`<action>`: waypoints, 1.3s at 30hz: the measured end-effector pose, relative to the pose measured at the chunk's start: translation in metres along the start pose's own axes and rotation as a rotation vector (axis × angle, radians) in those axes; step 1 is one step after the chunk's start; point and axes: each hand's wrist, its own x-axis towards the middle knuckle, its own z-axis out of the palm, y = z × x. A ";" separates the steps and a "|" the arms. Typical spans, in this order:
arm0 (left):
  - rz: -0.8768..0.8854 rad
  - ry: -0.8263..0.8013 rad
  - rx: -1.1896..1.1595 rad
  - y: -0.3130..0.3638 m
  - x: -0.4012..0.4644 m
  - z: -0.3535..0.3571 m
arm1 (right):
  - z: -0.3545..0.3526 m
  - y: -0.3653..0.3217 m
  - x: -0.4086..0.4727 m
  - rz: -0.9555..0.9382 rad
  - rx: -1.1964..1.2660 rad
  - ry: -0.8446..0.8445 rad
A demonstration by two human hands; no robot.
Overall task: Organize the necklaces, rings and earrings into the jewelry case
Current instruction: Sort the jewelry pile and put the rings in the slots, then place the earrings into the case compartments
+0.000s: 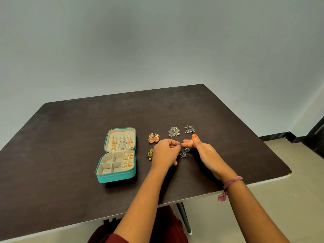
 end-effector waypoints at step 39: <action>0.030 0.048 0.289 0.020 0.051 -0.105 | 0.023 -0.045 0.022 -0.079 -0.103 0.200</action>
